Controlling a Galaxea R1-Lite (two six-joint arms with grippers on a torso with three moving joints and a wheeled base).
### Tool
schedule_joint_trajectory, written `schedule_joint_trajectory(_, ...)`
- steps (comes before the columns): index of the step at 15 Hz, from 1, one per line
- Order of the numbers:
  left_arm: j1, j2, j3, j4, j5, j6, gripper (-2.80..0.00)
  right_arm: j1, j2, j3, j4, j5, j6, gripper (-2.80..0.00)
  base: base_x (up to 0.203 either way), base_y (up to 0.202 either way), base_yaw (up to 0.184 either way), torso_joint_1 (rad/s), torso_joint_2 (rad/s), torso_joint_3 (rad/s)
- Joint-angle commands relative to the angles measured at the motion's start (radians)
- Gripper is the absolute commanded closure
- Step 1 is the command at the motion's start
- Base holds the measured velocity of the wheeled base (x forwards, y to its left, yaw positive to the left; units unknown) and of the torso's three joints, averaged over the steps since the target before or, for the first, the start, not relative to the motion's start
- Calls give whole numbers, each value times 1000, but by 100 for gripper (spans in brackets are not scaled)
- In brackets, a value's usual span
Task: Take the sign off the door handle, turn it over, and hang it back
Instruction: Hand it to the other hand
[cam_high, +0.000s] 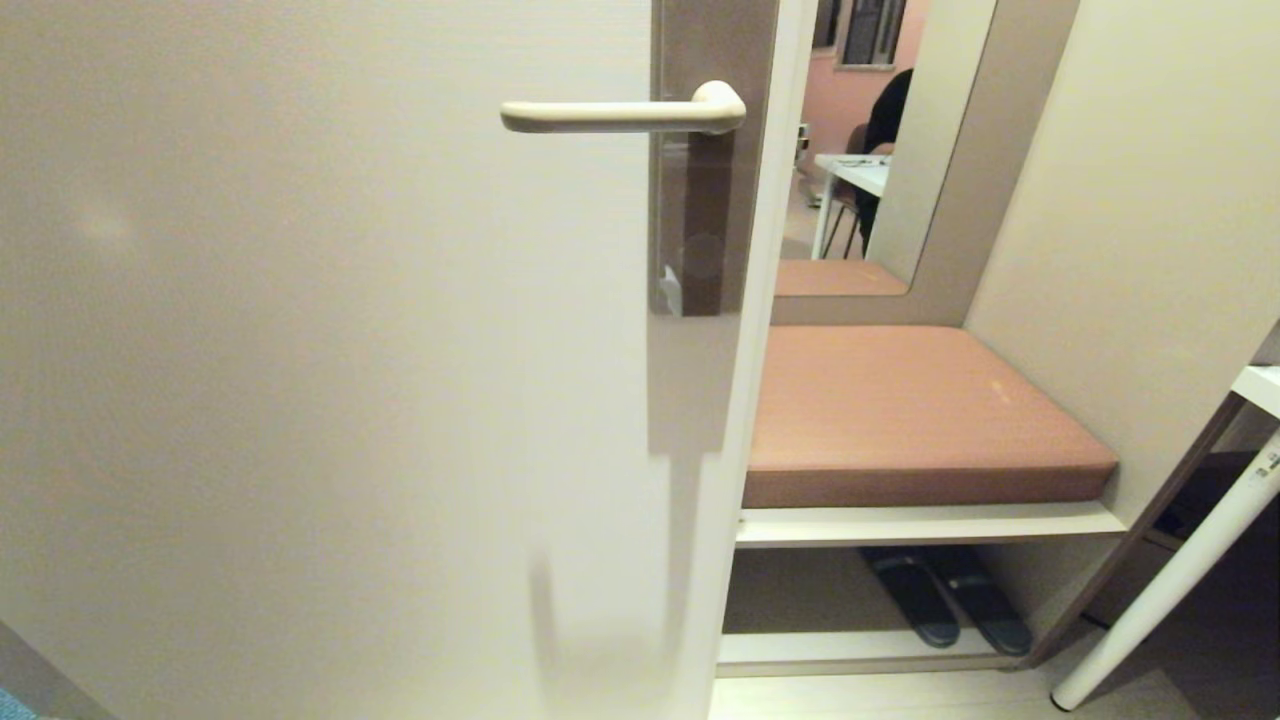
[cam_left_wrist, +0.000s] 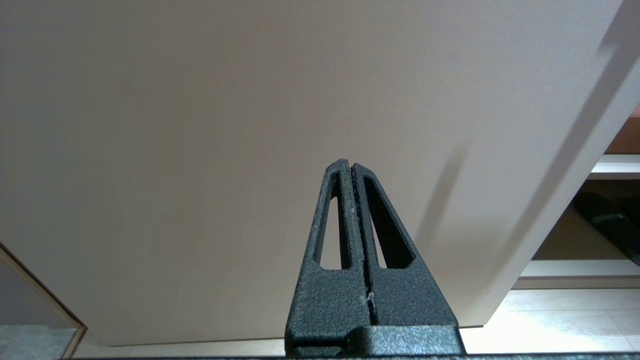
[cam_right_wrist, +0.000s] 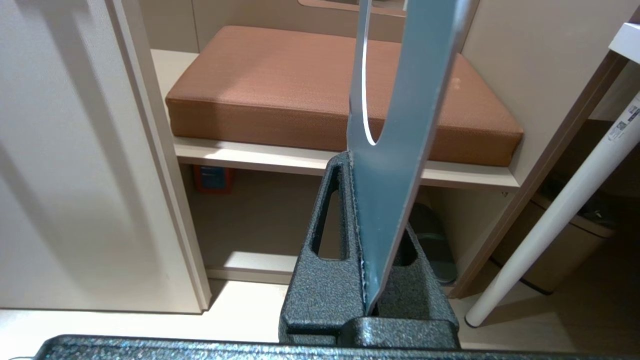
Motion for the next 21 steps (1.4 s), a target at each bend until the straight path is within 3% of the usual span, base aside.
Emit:
schedule_joint_trajectory(1, 1, 0, 0, 0, 1, 0, 0, 0, 1, 0, 0, 1, -1, 0, 0, 0, 0, 0, 0, 0)
schedule_joint_trajectory(21, 1, 0, 0, 3, -5, 32, 0, 0, 1, 0, 0, 1, -1, 0, 0, 0, 0, 0, 0, 0)
